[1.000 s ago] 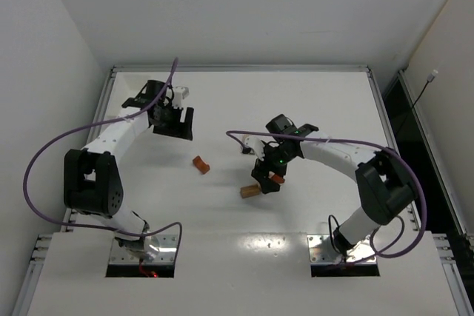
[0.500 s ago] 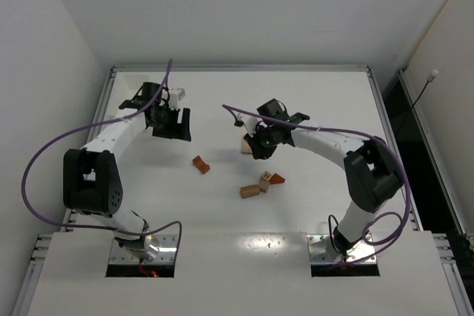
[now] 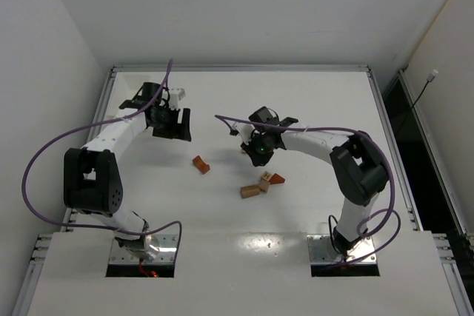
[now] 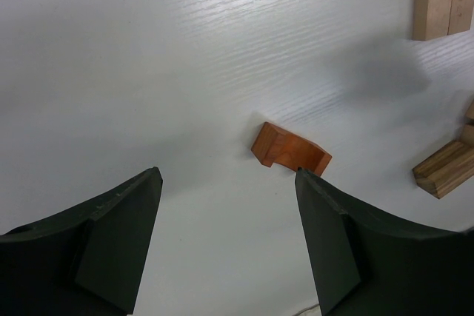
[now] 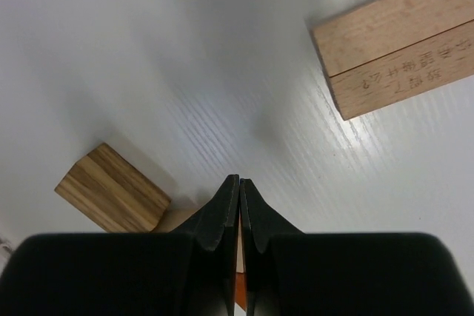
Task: Build the wood block tower
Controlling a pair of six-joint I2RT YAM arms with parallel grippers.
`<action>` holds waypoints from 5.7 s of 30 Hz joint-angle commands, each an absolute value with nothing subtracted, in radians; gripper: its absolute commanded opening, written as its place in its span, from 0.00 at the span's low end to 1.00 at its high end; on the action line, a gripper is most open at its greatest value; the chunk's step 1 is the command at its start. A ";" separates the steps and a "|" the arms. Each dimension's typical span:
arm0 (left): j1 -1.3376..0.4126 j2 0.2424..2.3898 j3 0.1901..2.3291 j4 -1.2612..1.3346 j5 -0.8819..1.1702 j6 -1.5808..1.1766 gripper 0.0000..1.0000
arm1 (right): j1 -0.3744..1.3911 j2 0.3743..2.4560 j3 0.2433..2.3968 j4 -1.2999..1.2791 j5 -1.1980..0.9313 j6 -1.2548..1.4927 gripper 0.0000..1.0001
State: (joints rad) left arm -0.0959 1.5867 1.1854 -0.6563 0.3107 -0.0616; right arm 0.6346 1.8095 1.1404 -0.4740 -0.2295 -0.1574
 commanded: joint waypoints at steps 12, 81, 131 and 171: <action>-0.061 1.595 1.213 -0.634 0.337 -0.069 0.70 | 0.687 1.835 1.112 -0.548 -0.155 -0.224 0.00; -0.061 1.574 1.143 -0.615 0.380 -0.097 0.99 | 0.724 1.640 1.025 -0.664 -0.197 -0.341 0.99; -0.061 1.563 1.143 -0.615 0.413 -0.064 0.99 | 0.629 1.797 1.377 -0.812 -0.191 -0.483 0.00; -0.043 1.543 1.154 -0.606 0.383 -0.081 0.99 | 0.518 2.375 2.178 -1.140 -0.255 -0.733 0.00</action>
State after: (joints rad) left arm -0.0639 1.5833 1.1355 -0.6296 0.3874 -0.0662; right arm 0.5129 2.3665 2.1235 -1.1664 -0.2543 -0.7387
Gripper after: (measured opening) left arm 0.993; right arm 0.303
